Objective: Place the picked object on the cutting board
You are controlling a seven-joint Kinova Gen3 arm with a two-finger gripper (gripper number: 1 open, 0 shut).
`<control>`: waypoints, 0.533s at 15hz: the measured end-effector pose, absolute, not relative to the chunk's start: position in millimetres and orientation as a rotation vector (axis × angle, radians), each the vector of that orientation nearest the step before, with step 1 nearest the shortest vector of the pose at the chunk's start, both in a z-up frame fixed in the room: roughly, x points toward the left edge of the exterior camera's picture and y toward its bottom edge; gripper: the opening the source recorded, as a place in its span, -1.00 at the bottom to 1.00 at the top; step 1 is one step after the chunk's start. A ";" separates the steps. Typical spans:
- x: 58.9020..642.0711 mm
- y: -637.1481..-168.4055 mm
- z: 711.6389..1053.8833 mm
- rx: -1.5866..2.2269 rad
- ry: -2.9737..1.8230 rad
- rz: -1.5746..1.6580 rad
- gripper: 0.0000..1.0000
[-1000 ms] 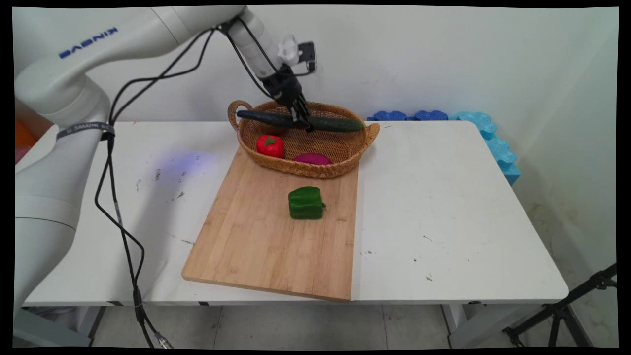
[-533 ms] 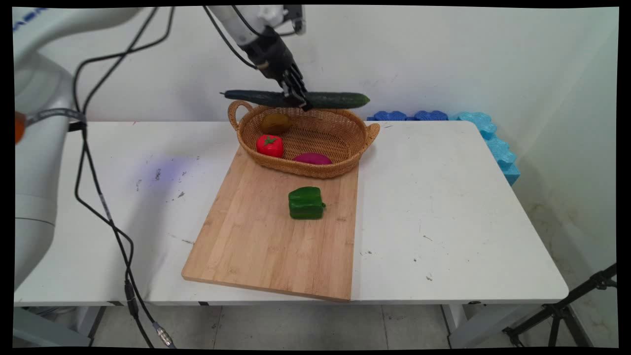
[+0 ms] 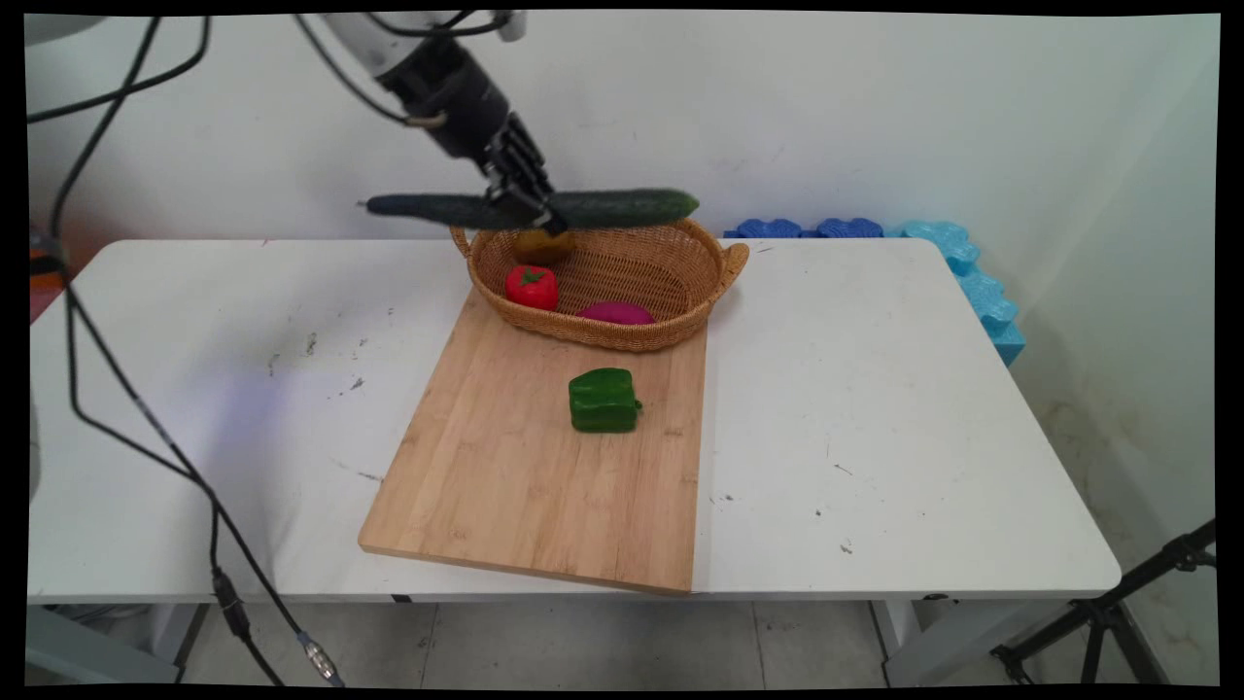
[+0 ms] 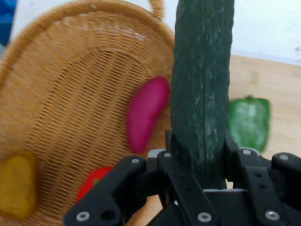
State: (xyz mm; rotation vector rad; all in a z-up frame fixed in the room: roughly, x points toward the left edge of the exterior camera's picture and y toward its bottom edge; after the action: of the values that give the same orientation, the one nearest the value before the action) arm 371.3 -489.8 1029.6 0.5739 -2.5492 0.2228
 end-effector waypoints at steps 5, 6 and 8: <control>376.6 -430.2 1013.0 0.601 -2.517 0.142 -1.00; 375.7 -419.6 1008.1 0.603 -2.512 0.127 -1.00; 372.5 -397.0 995.5 0.608 -2.498 0.091 -1.00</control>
State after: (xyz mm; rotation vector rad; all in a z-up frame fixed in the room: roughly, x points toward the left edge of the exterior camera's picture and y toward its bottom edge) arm 372.5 -397.0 995.5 0.6076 -2.4978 0.0911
